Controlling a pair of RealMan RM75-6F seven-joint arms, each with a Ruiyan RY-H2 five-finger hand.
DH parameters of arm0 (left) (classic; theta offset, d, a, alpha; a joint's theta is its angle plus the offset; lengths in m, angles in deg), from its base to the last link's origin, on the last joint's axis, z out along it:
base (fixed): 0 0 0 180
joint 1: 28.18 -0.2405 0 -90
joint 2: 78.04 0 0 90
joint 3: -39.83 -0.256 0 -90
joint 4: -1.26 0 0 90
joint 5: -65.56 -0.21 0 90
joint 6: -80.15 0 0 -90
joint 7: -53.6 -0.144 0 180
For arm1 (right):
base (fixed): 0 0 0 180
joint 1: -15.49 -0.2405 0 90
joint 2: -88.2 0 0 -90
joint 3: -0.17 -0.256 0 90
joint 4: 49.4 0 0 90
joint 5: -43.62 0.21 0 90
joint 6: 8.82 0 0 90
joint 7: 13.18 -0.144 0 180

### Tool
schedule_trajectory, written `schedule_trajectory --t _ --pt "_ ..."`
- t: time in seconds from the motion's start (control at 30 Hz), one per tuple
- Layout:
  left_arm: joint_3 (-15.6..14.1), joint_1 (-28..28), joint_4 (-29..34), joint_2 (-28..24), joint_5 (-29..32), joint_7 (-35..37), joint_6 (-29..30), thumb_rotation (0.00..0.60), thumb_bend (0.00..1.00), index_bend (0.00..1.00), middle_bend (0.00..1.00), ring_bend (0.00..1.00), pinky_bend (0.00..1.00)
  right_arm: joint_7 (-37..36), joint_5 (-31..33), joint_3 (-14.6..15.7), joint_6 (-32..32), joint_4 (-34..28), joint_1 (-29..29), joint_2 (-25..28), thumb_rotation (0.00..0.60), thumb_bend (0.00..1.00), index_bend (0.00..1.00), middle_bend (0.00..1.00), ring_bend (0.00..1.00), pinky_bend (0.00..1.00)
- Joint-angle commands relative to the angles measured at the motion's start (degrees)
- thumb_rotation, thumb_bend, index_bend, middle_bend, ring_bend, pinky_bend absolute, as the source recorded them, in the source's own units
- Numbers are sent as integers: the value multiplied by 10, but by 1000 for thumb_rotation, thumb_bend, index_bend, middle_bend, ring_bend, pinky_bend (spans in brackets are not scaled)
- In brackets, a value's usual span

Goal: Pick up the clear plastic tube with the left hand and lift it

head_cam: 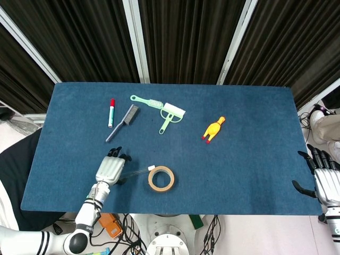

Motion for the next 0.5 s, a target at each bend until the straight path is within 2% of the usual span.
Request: schedule_trajectory --t 0.03,0.2,0.5 --pt "-10 -7 5 -7 -2 6 8 600 200 293 304 0 87 1 1 0 0 0 0 -1 600 356 204 54 9 0" --pt "-27 -18 9 -15 -11 15 22 600 200 293 304 0 87 1 3 -1 1 0 0 -1 600 356 204 54 9 0" --pt "-29 -16 -23 -1 -8 38 7 600 218 330 342 20 87 1 4 -1 1 -1 0 -1 600 356 204 54 9 0"
